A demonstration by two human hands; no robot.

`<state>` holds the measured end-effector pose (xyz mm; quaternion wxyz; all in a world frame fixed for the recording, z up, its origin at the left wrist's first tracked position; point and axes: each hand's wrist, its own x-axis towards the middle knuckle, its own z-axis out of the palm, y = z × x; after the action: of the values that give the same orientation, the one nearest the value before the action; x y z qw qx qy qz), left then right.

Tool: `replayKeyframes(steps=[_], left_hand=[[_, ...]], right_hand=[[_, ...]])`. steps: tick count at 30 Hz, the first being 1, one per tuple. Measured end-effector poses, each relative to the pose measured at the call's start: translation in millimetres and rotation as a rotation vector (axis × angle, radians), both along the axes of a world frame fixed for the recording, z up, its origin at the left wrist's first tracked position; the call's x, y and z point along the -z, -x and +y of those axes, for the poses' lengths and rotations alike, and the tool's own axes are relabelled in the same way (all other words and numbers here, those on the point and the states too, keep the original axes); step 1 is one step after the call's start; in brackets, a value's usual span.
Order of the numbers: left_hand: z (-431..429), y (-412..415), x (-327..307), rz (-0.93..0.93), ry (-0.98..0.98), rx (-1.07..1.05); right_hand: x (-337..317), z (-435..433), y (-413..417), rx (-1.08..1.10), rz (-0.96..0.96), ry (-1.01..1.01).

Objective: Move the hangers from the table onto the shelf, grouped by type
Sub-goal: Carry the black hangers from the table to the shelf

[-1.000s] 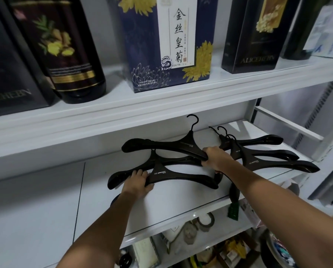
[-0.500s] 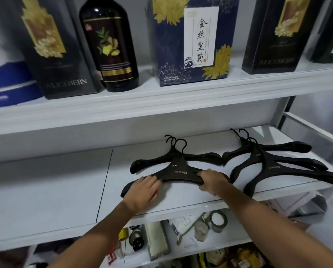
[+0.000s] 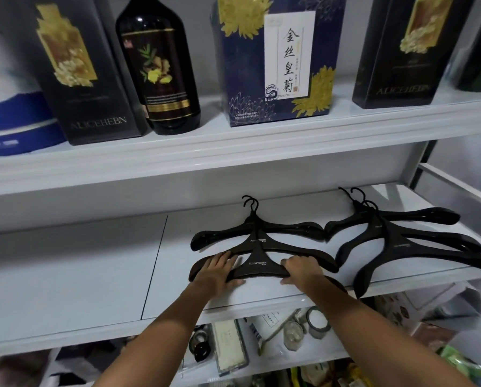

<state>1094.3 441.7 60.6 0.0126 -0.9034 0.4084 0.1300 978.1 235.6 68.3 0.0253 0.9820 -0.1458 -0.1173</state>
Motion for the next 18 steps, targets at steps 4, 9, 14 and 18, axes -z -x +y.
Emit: replayKeyframes(steps=[4,9,14,18], left_hand=[[-3,0,16,-0.023,-0.006,-0.010],[-3,3,22,-0.063,-0.013,-0.022],[-4,5,16,-0.057,-0.025,-0.046],[-10,5,3,-0.087,-0.019,-0.036]], right_hand=[[6,-1,-3,0.061,-0.054,0.039],[18,-5,-3,0.141,-0.111,0.016],[21,-7,-5,0.112,-0.126,-0.032],[14,-6,-1,0.059,-0.198,-0.059]])
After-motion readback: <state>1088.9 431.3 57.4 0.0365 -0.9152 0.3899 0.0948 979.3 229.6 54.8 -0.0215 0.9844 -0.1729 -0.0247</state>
